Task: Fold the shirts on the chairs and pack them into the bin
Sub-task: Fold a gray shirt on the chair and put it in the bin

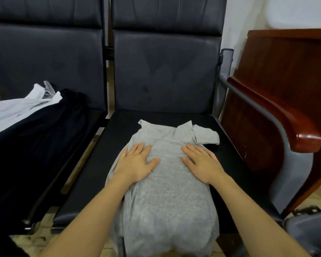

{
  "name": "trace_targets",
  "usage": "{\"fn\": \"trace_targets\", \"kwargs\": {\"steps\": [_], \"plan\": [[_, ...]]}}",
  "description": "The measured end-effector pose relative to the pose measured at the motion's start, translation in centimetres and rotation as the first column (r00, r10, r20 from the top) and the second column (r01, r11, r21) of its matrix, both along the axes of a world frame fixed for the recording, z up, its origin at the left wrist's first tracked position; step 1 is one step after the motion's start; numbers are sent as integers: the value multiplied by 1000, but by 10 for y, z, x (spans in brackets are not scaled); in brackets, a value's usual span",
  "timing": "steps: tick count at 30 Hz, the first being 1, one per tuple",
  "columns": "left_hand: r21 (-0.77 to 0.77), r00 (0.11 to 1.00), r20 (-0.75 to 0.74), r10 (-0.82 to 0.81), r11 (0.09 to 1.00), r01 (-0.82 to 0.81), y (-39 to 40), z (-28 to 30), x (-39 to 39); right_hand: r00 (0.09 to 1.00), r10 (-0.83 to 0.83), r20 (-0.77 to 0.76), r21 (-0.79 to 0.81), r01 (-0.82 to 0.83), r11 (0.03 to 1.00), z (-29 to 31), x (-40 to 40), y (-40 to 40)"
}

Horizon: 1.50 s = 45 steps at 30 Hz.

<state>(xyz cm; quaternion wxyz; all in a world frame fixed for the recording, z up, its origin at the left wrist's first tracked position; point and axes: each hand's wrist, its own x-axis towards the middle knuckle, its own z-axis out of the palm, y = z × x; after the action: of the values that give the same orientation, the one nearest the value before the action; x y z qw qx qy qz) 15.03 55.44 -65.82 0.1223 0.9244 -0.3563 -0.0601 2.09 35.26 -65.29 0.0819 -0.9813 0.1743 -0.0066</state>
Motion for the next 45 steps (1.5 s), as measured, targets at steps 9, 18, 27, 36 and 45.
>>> {"fn": "trace_targets", "kwargs": {"steps": [9,18,27,36,45], "plan": [[-336,999,0,-38,941,35,13,17,6,958,83,274,-117,-52,992,12,-2,19],[-166,986,67,-154,973,163,94,20,-12,880,217,422,148,-303,941,13,5,104],[-150,991,32,-128,980,131,122,5,-12,903,189,386,176,-274,946,1,-6,128],[-260,985,88,-150,951,168,105,9,-27,886,-2,463,151,-77,986,16,-33,91],[-468,991,67,-120,873,137,80,8,-35,843,39,536,144,-137,980,17,-37,97]]}}
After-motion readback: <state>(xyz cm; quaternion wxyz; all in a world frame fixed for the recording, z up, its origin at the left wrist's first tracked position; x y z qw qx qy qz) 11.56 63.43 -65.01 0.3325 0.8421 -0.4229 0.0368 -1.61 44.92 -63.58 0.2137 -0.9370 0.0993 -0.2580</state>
